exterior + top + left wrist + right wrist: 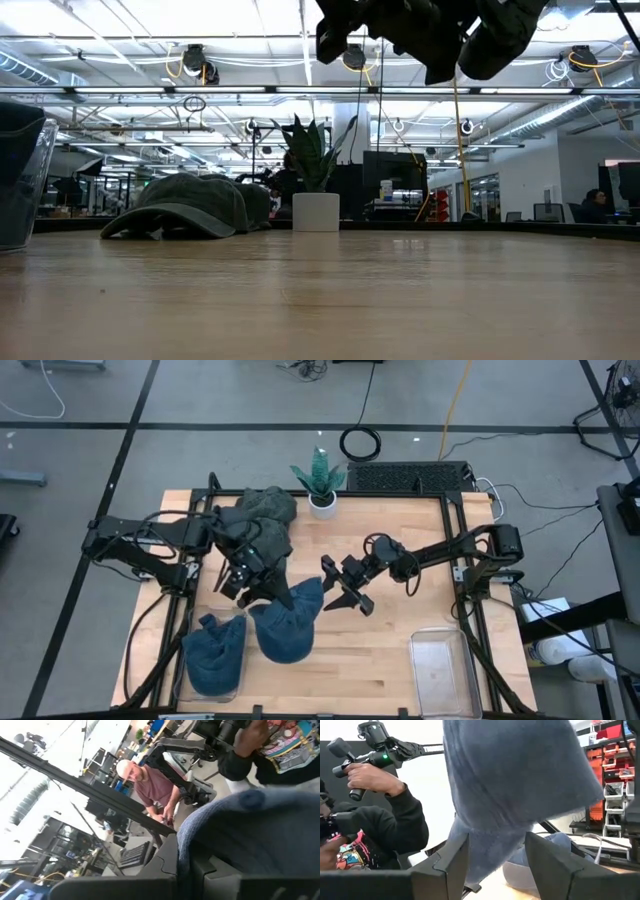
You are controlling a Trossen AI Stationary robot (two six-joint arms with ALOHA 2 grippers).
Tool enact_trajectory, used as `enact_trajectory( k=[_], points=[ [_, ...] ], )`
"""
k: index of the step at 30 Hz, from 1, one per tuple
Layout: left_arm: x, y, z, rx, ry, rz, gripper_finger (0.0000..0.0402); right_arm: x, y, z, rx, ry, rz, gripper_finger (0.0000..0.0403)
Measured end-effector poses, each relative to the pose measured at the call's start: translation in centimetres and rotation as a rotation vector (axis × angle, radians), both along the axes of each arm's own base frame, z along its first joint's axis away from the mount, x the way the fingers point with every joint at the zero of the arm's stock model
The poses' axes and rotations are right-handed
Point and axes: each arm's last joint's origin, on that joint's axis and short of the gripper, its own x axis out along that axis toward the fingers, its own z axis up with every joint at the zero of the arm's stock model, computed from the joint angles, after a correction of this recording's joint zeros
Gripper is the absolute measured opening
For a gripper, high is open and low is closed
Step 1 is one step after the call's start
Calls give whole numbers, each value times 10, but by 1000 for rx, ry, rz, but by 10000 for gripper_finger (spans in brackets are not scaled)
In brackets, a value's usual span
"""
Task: Pick & Place hat
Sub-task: Put the blue cap into the left transparent bin
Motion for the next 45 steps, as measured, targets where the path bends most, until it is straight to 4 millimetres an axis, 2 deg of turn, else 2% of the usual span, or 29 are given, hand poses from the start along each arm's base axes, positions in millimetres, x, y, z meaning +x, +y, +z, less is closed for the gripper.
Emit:
enact_trajectory(
  k=[4, 10, 14, 23, 29, 36, 45],
  points=[
    [7, -1, -1, -14, -13, -8, 4, 2, 6, 5, -5, -17, 14, 183],
    [15, -1, -7, -21, 3, -1, 4, 4, 10, 3, -34, -11, -10, 183],
    [13, -5, -3, -38, 15, -13, 4, 5, 6, 3, -38, -11, -36, 183],
    [11, -14, -12, -3, 90, -18, 4, 2, 4, 12, -53, -83, -47, 183],
    [11, -14, -14, 0, 115, -19, 4, 0, 12, 16, -99, -165, -36, 183],
    [11, -12, -15, 0, 123, -10, 4, 0, 18, 16, -112, -178, -18, 183],
    [12, -4, -14, -4, 114, 15, 4, 2, 32, 18, -162, -177, 105, 180]
  ],
)
